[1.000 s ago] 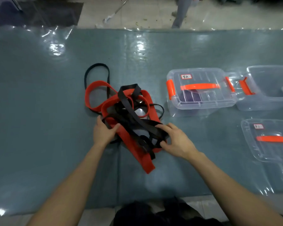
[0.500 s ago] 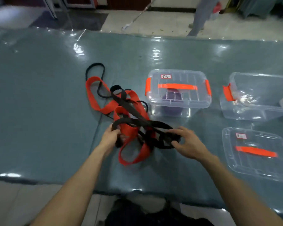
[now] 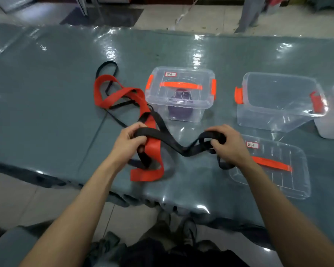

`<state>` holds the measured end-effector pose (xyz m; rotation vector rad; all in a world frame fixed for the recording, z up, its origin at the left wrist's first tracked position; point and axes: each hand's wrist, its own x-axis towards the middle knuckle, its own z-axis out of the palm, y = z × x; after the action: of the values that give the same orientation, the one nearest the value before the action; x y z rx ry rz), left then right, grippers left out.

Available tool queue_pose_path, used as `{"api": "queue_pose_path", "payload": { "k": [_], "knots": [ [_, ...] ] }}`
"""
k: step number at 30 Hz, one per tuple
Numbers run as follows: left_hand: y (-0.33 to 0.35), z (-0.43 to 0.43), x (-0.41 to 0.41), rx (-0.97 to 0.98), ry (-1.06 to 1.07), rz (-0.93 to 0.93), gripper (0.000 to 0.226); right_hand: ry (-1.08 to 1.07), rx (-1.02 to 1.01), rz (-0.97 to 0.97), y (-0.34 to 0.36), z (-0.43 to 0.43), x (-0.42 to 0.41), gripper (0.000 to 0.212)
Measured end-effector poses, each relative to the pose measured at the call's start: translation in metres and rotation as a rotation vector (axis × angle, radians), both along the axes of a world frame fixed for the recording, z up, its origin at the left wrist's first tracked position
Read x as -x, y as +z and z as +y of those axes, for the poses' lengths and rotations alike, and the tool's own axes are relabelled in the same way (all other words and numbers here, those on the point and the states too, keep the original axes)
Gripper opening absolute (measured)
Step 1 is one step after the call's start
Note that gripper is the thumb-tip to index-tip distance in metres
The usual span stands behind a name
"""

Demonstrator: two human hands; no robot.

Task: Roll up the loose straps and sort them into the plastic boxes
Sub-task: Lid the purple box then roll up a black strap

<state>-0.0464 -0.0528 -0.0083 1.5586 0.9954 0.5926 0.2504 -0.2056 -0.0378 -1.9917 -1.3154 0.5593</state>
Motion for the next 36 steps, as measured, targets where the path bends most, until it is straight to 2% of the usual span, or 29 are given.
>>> {"api": "queue_pose_path", "payload": {
  "k": [6, 12, 14, 16, 18, 20, 22, 24, 26, 31, 34, 36],
  "knots": [
    [0.031, 0.025, 0.001, -0.047, 0.160, -0.080, 0.025, -0.029, -0.023, 0.134, 0.017, 0.008, 0.003, 0.044],
    [0.032, 0.057, 0.026, 0.163, 0.268, -0.381, 0.028, -0.092, -0.064, 0.172, 0.024, 0.020, -0.004, 0.057],
    [0.021, 0.070, 0.031, 0.091, 0.308, -0.256, 0.027, -0.079, -0.051, 0.149, 0.019, 0.028, -0.003, 0.057],
    [0.001, 0.085, 0.045, -0.060, 0.277, 0.110, 0.022, -0.028, 0.030, 0.047, 0.005, 0.038, -0.003, 0.054],
    [-0.022, 0.094, 0.065, -0.067, 0.151, 0.464, 0.017, 0.073, 0.283, -0.076, -0.014, 0.046, -0.005, 0.056],
    [-0.044, 0.094, 0.088, -0.029, 0.052, 0.679, 0.017, 0.172, 0.609, -0.160, -0.032, 0.050, -0.001, 0.068],
    [-0.060, 0.086, 0.104, 0.011, -0.069, 0.730, 0.018, 0.226, 0.769, -0.223, -0.046, 0.052, 0.010, 0.088],
    [-0.072, 0.076, 0.112, 0.013, -0.264, 0.794, 0.025, 0.250, 0.737, -0.300, -0.055, 0.060, 0.024, 0.101],
    [-0.083, 0.069, 0.117, -0.011, -0.338, 0.854, 0.034, 0.296, 0.646, -0.339, -0.062, 0.072, 0.041, 0.104],
    [-0.099, 0.067, 0.130, -0.232, -0.274, 0.942, 0.025, 0.291, 0.602, -0.189, -0.074, 0.108, 0.083, 0.118],
    [-0.098, 0.072, 0.139, -0.279, -0.204, 0.921, 0.015, 0.222, 0.677, -0.224, -0.089, 0.123, 0.095, 0.124],
    [-0.086, 0.084, 0.145, -0.328, -0.062, 0.851, 0.011, 0.174, 0.699, -0.278, -0.098, 0.126, 0.099, 0.122]
  ]
}}
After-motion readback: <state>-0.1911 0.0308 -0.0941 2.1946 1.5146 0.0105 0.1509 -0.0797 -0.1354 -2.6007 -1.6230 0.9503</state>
